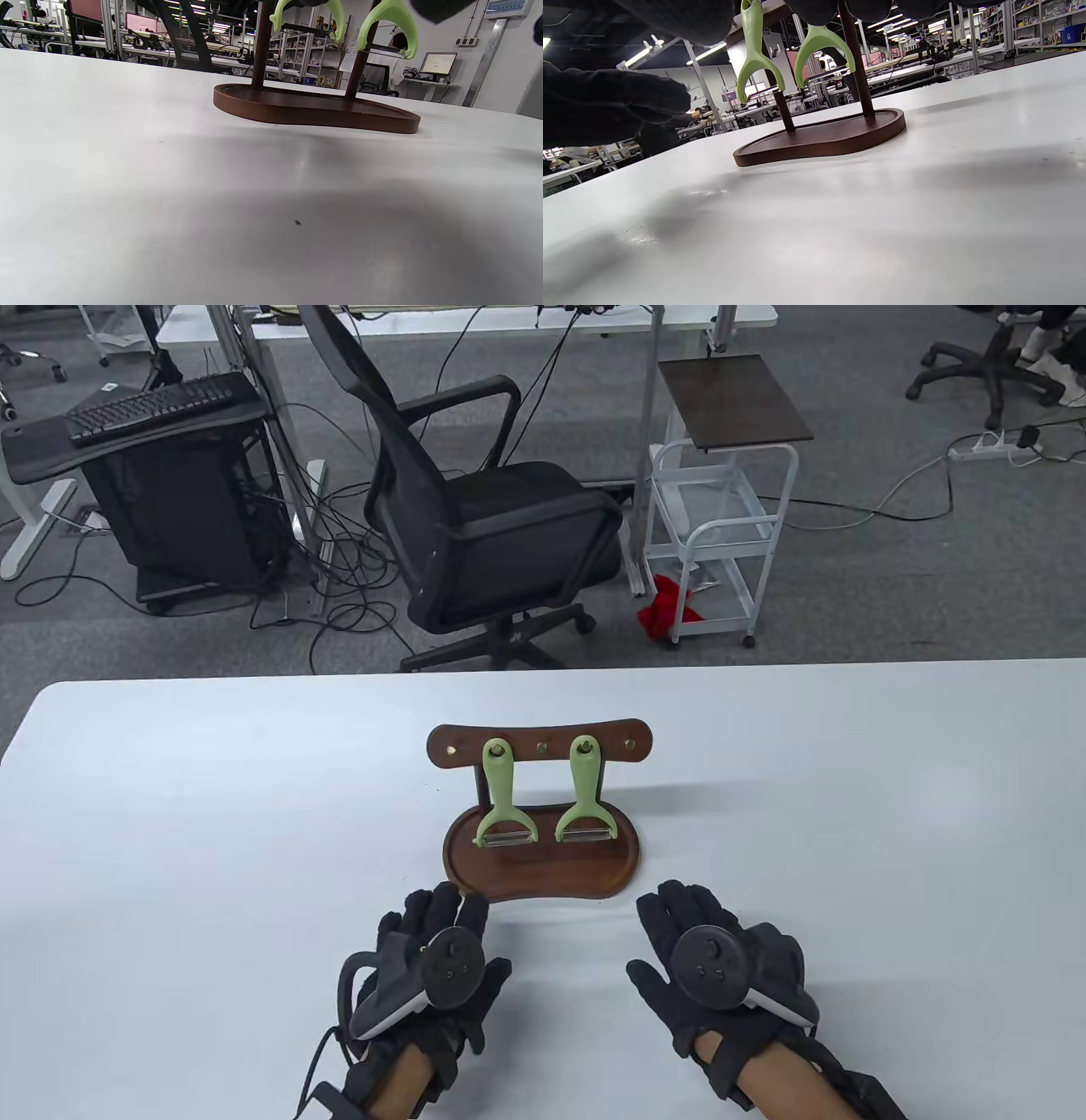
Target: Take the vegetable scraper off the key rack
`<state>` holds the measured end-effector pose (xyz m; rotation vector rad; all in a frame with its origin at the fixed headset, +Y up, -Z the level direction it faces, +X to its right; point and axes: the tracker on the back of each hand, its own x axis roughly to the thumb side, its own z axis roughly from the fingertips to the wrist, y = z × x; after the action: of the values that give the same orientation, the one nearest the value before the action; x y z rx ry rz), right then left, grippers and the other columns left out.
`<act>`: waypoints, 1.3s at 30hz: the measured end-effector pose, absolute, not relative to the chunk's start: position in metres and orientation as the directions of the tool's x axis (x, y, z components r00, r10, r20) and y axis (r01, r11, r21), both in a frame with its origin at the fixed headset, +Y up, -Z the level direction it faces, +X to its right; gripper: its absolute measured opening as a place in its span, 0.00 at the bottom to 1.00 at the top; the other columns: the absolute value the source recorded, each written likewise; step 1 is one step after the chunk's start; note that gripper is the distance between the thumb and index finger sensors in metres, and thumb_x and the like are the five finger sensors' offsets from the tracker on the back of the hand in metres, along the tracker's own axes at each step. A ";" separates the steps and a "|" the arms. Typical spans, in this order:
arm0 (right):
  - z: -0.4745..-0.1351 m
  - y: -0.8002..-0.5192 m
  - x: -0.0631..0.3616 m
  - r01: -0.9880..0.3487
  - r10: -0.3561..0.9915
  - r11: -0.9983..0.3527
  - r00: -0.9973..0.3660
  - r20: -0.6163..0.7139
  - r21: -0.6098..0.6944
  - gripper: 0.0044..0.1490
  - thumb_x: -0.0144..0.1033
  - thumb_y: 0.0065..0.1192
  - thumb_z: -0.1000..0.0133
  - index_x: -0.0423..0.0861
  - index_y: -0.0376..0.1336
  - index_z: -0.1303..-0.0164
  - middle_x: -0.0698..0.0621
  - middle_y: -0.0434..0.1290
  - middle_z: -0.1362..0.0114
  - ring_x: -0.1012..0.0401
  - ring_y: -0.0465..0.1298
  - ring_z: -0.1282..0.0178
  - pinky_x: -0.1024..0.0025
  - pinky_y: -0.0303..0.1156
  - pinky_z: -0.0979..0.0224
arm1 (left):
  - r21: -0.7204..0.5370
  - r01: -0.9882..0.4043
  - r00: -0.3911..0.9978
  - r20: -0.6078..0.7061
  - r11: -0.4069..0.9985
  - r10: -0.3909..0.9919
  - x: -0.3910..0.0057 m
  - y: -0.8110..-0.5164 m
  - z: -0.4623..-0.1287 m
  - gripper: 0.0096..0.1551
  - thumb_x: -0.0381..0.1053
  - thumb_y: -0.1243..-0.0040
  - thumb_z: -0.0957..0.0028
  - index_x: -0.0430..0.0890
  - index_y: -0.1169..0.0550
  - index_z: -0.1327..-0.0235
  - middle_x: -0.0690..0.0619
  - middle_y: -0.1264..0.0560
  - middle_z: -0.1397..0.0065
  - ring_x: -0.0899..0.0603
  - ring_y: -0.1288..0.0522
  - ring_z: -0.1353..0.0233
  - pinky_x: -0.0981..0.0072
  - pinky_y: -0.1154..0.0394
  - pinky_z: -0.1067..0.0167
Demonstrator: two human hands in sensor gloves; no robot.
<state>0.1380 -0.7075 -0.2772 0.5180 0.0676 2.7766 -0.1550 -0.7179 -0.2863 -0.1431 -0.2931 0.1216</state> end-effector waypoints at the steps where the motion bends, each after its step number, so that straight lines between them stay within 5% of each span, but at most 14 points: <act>1: -0.277 -0.707 0.138 -0.298 0.315 -0.949 -0.885 0.343 0.102 0.46 0.54 0.52 0.45 0.42 0.46 0.23 0.36 0.46 0.17 0.34 0.49 0.22 0.32 0.51 0.29 | -0.161 -0.096 0.950 0.280 0.982 0.139 -0.155 -0.718 -0.286 0.46 0.65 0.51 0.42 0.48 0.52 0.18 0.38 0.59 0.17 0.23 0.58 0.19 0.21 0.57 0.30; 39: -0.272 -0.700 0.146 -0.343 0.355 -0.934 -0.866 0.353 0.099 0.46 0.54 0.52 0.45 0.41 0.48 0.24 0.35 0.48 0.17 0.34 0.50 0.22 0.32 0.52 0.29 | -0.158 -0.121 0.935 0.313 0.980 0.166 -0.143 -0.727 -0.292 0.46 0.64 0.49 0.43 0.47 0.49 0.18 0.38 0.57 0.17 0.24 0.56 0.19 0.22 0.56 0.30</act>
<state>0.1462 -0.6995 -0.2723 0.5247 0.0463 2.7277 -0.1430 -0.7269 -0.2922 -0.1378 -0.3308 0.1469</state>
